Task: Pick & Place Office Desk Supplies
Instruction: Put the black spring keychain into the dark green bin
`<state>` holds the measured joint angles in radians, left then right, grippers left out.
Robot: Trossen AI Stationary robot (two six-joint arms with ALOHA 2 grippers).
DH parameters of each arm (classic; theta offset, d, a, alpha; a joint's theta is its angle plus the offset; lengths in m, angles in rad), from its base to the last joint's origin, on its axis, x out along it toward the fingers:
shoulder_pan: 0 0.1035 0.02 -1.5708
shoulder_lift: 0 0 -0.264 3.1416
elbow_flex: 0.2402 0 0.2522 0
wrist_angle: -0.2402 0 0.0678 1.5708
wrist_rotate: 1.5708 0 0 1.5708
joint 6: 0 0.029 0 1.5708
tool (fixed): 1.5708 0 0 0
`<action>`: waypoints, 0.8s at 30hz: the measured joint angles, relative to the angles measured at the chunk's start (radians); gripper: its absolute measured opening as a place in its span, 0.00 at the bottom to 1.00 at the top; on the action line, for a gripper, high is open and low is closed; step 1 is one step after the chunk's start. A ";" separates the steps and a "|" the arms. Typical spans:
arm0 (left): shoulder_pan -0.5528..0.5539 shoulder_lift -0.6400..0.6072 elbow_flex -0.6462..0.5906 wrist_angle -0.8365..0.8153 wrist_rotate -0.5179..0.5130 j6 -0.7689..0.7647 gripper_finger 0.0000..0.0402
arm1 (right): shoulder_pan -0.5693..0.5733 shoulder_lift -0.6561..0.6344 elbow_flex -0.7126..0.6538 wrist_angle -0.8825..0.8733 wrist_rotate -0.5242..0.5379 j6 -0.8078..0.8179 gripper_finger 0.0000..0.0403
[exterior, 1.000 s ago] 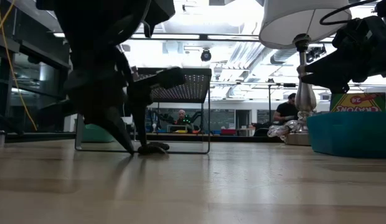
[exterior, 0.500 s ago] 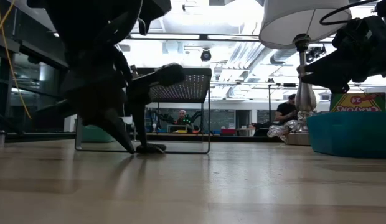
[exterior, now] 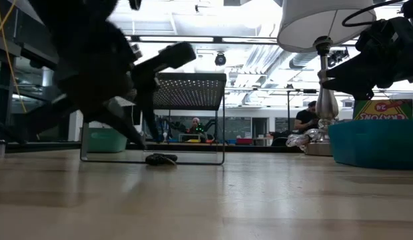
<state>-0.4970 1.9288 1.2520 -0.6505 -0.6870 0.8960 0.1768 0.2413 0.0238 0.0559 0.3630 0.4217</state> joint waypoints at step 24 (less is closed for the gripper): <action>0.120 -0.001 0.004 0.001 0.096 -0.071 0.18 | 0.000 0.000 0.000 0.000 0.000 0.000 0.38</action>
<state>-0.3769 1.9278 1.2560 -0.6498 -0.5912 0.8247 0.1768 0.2413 0.0238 0.0559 0.3627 0.4217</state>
